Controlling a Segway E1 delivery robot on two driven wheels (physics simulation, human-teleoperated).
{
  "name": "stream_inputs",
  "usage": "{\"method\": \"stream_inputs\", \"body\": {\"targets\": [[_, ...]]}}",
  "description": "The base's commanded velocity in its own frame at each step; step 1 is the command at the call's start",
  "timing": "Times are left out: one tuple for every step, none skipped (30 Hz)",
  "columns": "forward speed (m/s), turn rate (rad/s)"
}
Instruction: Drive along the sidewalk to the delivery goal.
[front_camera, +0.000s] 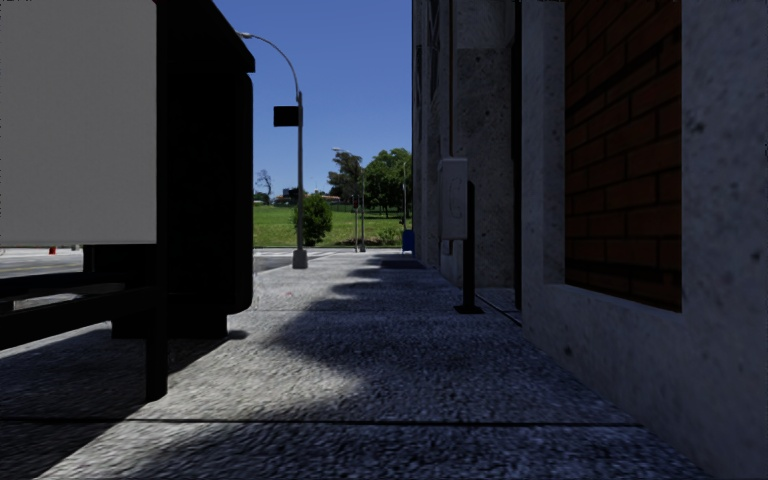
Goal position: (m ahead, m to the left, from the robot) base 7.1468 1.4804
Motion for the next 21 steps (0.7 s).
{"method": "stream_inputs", "body": {"targets": [[2.00,0.00],[2.00,0.00],[2.00,0.00],[2.00,0.00],[2.00,0.00],[2.00,0.03],[2.00,0.05],[2.00,0.06],[2.00,0.06],[2.00,0.06],[2.00,0.06],[2.00,0.07],[2.00,0.07],[2.00,0.09],[2.00,0.13],[2.00,0.15],[2.00,0.15],[2.00,0.16],[2.00,0.18],[2.00,0.19],[2.00,0.19]]}}
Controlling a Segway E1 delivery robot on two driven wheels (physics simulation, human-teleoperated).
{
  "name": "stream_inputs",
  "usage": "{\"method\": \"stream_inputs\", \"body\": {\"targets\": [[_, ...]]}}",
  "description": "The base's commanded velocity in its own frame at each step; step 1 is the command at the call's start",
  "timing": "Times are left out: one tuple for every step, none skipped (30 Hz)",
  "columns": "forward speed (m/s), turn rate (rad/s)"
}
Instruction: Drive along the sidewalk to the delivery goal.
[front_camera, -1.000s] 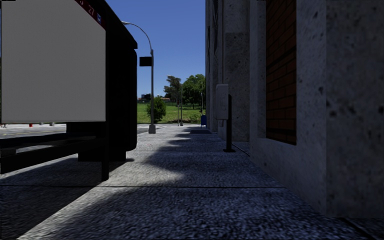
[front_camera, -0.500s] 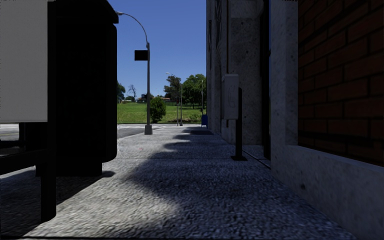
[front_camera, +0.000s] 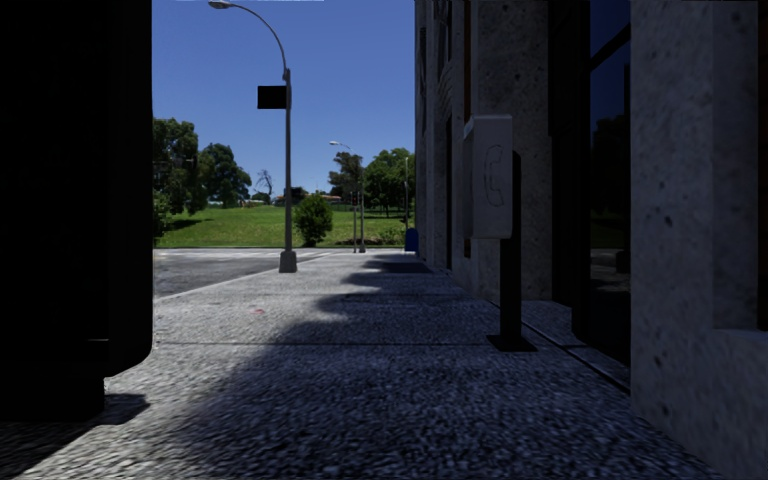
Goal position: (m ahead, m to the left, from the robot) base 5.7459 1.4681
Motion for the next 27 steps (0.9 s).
{"method": "stream_inputs", "body": {"targets": [[2.00,0.19],[2.00,0.21],[2.00,0.23],[2.00,0.23],[2.00,0.26],[2.00,0.27],[2.00,0.27],[2.00,0.27],[2.00,0.27],[2.00,0.27],[2.00,0.27],[2.00,0.27],[2.00,0.27],[2.00,0.26],[2.00,0.26],[2.00,0.25],[2.00,0.25],[2.00,0.25],[2.00,0.25],[2.00,0.25],[2.00,0.25],[2.00,0.25],[2.00,0.25],[2.00,0.25],[2.00,0.25],[2.00,0.25],[2.00,0.25]]}}
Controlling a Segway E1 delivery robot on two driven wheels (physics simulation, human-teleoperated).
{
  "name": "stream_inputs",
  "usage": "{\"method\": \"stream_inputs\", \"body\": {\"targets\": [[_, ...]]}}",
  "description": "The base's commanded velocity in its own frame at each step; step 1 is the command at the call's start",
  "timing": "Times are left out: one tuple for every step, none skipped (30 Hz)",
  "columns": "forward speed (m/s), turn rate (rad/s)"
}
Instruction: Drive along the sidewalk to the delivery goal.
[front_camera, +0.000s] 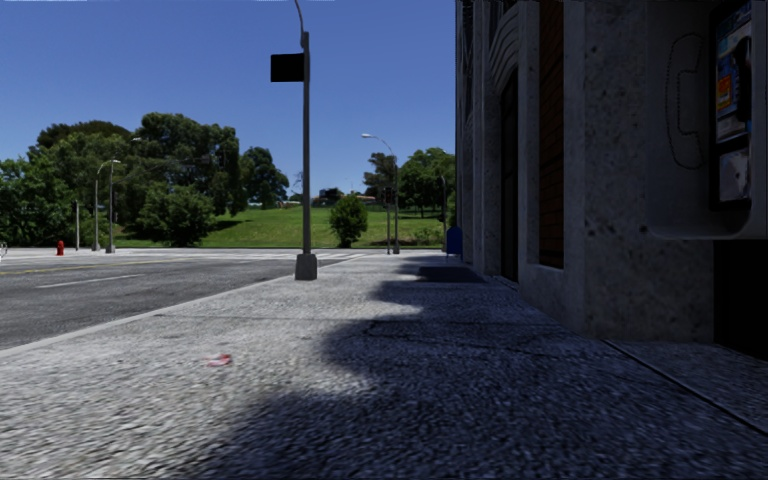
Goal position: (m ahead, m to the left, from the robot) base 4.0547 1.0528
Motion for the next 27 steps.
{"method": "stream_inputs", "body": {"targets": [[2.00,0.25],[2.00,0.25],[2.00,0.25],[2.00,0.25],[2.00,0.25],[2.00,0.25],[2.00,0.25],[2.00,0.24],[2.00,0.24],[2.00,0.12],[2.00,0.00],[2.00,0.00],[2.00,0.00],[2.00,0.00],[2.00,0.00],[2.00,0.00],[2.00,0.00],[2.00,0.00],[2.00,0.00],[2.00,0.00],[2.00,0.00],[2.00,0.00],[2.00,0.00],[2.00,0.00],[2.00,0.00],[2.00,0.00],[2.00,0.00]]}}
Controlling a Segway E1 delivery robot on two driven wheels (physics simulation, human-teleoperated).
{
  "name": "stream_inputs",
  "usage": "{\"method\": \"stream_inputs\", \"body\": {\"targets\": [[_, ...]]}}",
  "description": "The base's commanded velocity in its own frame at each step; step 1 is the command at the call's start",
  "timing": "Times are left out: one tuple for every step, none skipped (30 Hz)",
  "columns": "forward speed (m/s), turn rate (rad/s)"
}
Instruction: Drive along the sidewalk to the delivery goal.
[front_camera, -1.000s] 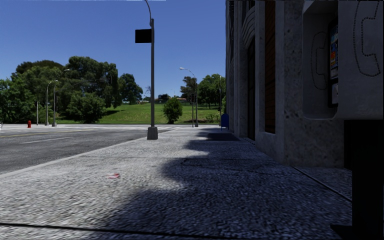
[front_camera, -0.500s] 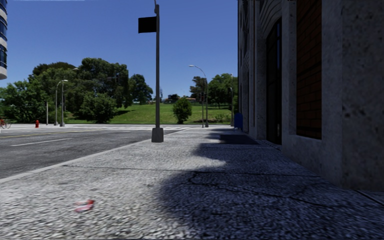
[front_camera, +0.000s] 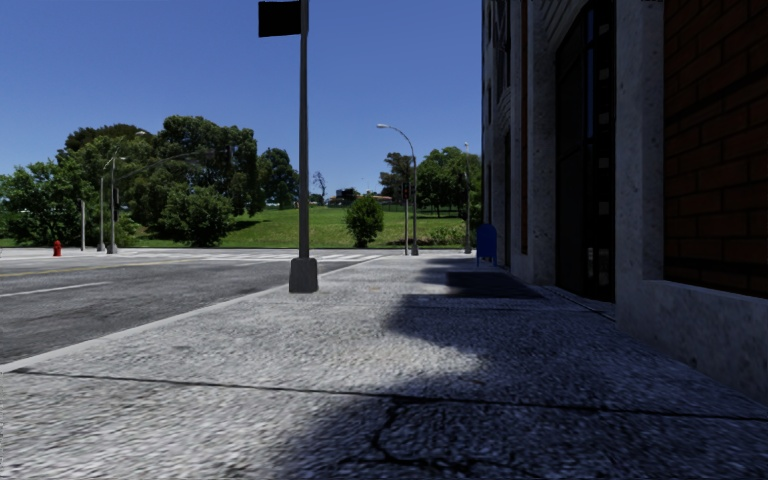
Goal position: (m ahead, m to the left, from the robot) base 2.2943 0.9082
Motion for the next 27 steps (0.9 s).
{"method": "stream_inputs", "body": {"targets": [[2.00,0.00],[2.00,0.00],[2.00,0.00],[2.00,0.00],[2.00,0.00],[2.00,0.00],[2.00,0.00],[2.00,0.00],[2.00,0.00],[2.00,0.00],[2.00,0.00],[2.00,0.00],[2.00,0.00],[2.00,0.00],[2.00,0.00],[2.00,0.03],[1.83,0.14],[1.50,0.19],[1.50,0.19],[1.29,0.24],[1.18,0.34],[1.14,0.37],[1.14,0.37],[1.13,0.42],[1.12,0.45],[1.12,0.45],[1.12,0.45]]}}
